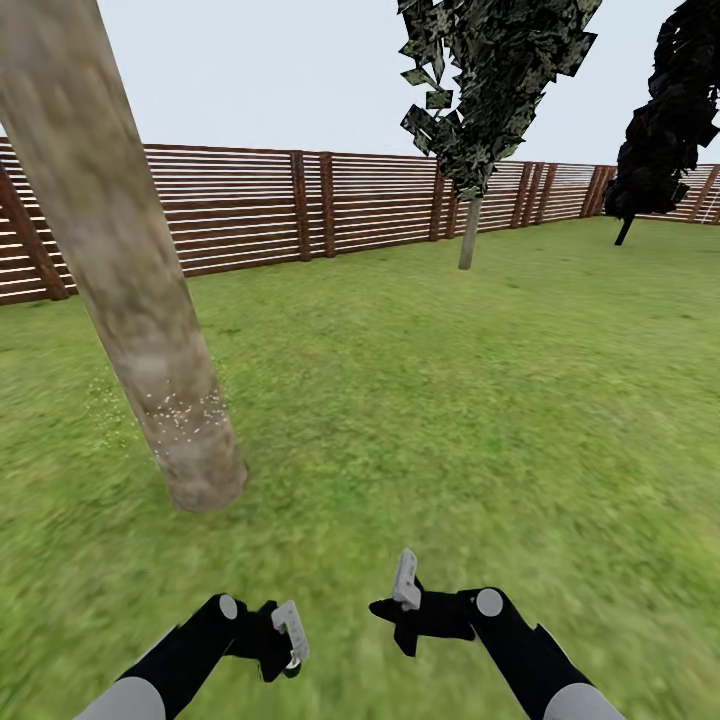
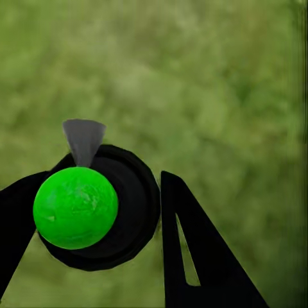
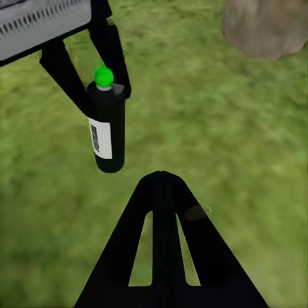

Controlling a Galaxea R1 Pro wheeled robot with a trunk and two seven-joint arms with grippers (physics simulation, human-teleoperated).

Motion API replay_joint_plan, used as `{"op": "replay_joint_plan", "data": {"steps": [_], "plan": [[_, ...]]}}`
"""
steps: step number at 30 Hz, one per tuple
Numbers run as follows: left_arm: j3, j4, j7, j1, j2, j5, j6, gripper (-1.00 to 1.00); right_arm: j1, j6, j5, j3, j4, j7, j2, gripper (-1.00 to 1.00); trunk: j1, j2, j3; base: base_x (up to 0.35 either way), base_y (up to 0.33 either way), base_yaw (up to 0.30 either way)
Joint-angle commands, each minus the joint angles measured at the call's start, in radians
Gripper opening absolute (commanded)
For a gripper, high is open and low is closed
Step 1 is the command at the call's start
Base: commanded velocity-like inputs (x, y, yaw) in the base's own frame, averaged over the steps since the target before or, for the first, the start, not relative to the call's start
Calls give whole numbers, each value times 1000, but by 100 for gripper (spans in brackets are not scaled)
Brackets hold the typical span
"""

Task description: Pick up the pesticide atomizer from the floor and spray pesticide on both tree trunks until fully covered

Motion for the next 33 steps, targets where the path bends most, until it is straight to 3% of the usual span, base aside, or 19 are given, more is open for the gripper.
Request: {"op": "replay_joint_plan", "data": {"steps": [1,2,5,7,14,16,19,20,33], "plan": [[-5,-3,-4,-1,-7,-4,8,-100,0,-6,9,0,-1,0,0,-100,0,0,-1,0,0,0],[-5,-4,-6,-1,-10,-5,7,-100,0,-6,9,0,-1,0,0,-100,0,0,-1,0,0,0],[-5,-6,-114,-9,-13,-15,-67,-100,0,-7,9,1,0,0,1,-100,0,0,-1,0,0,0],[-5,-6,-149,-20,-13,-27,-102,-100,0,-8,9,1,0,0,1,-100,0,0,-1,0,0,0],[-6,-59,-159,-25,-56,-34,-112,-100,-1,-7,9,2,1,0,1,-100,0,0,-1,0,0,0],[-6,-62,-160,-25,-69,-35,-112,-100,-1,-6,9,34,0,0,1,-100,0,0,-1,0,0,0],[-33,-62,-157,-25,-83,-115,-113,-100,-1,-6,8,62,-1,0,1,-100,0,0,-1,0,0,0],[-36,-61,-157,-25,-87,-127,-114,-100,-2,-6,8,63,-2,0,1,-100,0,0,-1,0,0,0],[-39,-63,-165,-33,-107,-133,-118,-100,-2,-6,9,64,-1,-1,1,-100,0,0,-1,0,0,0]]}}
